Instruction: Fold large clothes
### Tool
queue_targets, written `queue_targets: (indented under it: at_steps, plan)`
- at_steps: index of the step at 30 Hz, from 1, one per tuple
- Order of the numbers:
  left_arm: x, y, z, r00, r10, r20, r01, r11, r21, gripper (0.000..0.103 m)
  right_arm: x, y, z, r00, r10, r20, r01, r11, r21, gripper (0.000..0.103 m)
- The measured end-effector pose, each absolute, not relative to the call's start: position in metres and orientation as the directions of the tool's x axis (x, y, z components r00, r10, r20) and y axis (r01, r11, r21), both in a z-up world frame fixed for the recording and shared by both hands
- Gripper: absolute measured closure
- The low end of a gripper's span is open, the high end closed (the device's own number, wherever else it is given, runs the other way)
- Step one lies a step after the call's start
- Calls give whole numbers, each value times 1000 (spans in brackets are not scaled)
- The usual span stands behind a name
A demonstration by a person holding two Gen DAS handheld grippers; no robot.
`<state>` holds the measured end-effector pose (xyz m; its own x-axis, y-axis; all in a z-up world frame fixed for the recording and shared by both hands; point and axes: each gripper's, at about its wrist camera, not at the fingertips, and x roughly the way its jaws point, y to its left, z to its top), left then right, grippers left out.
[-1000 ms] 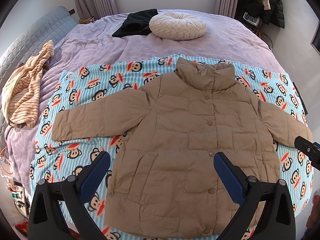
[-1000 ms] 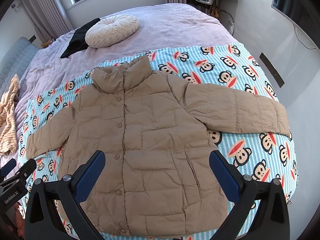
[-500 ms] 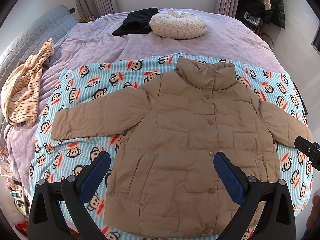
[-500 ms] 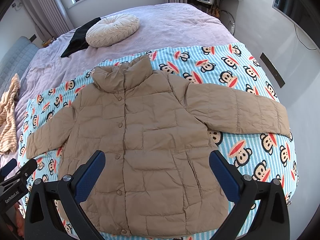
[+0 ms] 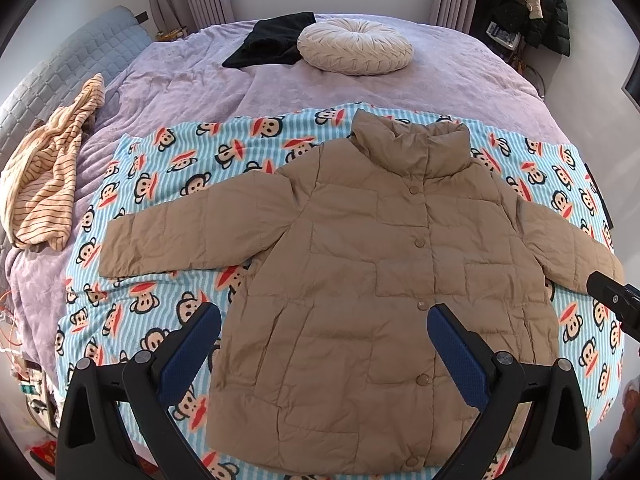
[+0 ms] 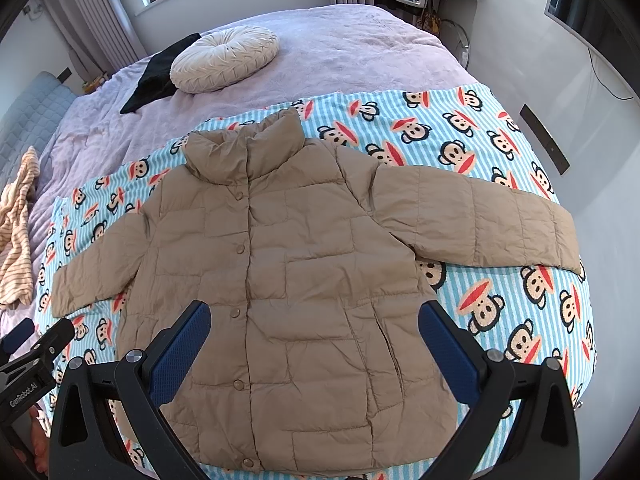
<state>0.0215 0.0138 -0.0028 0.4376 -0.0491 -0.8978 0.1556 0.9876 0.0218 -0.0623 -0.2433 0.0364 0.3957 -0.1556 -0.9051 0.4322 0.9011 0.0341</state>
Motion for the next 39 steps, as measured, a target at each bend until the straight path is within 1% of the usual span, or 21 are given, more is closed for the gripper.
queue_targets:
  at_steps: [10, 17, 25, 30, 33, 36, 39]
  plan:
    - [34, 18, -1, 417, -61, -907, 151, 989, 3, 0, -61, -238, 30, 384, -157, -910, 440, 898, 31, 0]
    - [40, 24, -1, 399, -95, -912, 156, 987, -35, 0, -61, -235, 29, 382, -153, -911, 440, 897, 34, 0]
    - [49, 54, -13, 371, -192, -909, 127, 980, -156, 0, -54, -221, 25, 364, -134, -922, 427, 904, 38, 0]
    - [60, 82, -37, 347, -216, -913, 77, 976, -202, 0, -46, -204, 12, 354, -114, -928, 408, 912, 44, 0]
    - [67, 103, -60, 329, -233, -915, 39, 972, -233, 0, -38, -192, 0, 361, -85, -929, 412, 908, 77, 0]
    - [77, 128, -88, 326, -270, -906, -8, 957, -288, 0, -32, -178, -18, 388, -35, -921, 387, 913, 129, 0]
    - [88, 152, -113, 339, -308, -889, -48, 938, -343, 0, -23, -160, -43, 348, 44, -936, 350, 920, 174, 0]
